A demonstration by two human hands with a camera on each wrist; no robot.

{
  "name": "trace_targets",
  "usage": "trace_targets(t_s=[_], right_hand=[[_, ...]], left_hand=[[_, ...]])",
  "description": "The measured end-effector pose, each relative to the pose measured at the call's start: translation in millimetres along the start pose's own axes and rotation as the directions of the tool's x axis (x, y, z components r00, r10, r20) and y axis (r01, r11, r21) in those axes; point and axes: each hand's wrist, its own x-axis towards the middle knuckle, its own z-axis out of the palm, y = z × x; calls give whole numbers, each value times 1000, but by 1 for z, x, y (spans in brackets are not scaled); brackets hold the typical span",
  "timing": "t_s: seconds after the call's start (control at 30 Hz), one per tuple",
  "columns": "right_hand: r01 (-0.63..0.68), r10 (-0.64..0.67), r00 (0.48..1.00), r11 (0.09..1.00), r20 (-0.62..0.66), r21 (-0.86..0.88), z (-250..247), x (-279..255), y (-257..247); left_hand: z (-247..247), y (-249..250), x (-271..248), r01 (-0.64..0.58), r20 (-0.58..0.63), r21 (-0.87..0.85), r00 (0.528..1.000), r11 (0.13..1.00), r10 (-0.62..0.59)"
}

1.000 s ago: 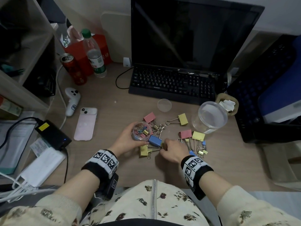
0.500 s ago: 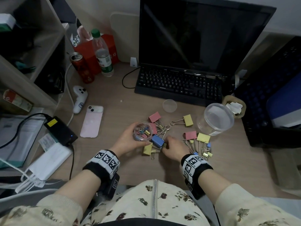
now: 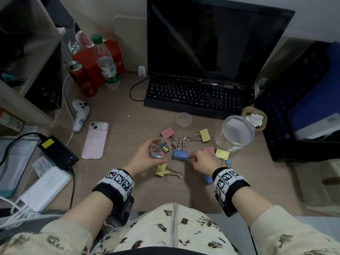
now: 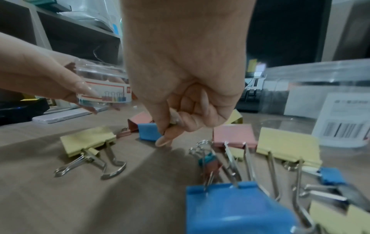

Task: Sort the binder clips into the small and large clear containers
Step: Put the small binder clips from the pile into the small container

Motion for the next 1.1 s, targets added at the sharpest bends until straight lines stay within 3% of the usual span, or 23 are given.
trace_targets(t_s=[0.17, 0.33, 0.47, 0.6, 0.67, 0.8, 0.97, 1.1], right_hand=[[43, -41, 994, 999, -97, 22, -23, -9, 5], [242, -188, 928, 961, -322, 134, -48, -21, -15], [402, -358, 882, 911, -305, 93, -50, -27, -31], [422, -354, 876, 891, -329, 165, -38, -25, -32], [429, -369, 882, 886, -294, 174, -31, -22, -32], [434, -435, 899, 901, -55, -33, -18, -22, -41], [309, -301, 951, 937, 72, -165, 9, -12, -46], [254, -219, 966, 907, 139, -337, 24, -10, -50]], left_hand=[[12, 6, 9, -19, 49, 2, 999, 1000, 19], [23, 15, 11, -48, 82, -36, 995, 998, 51], [30, 21, 11, -91, 95, -51, 991, 995, 96], [25, 20, 9, -86, 51, -75, 995, 993, 90], [21, 14, 6, -64, 11, -81, 998, 995, 65], [13, 7, -5, -25, -122, -166, 993, 986, 4], [1, 2, -21, -8, -173, -150, 985, 989, -18], [-7, -6, -33, 14, -217, -84, 976, 996, -32]])
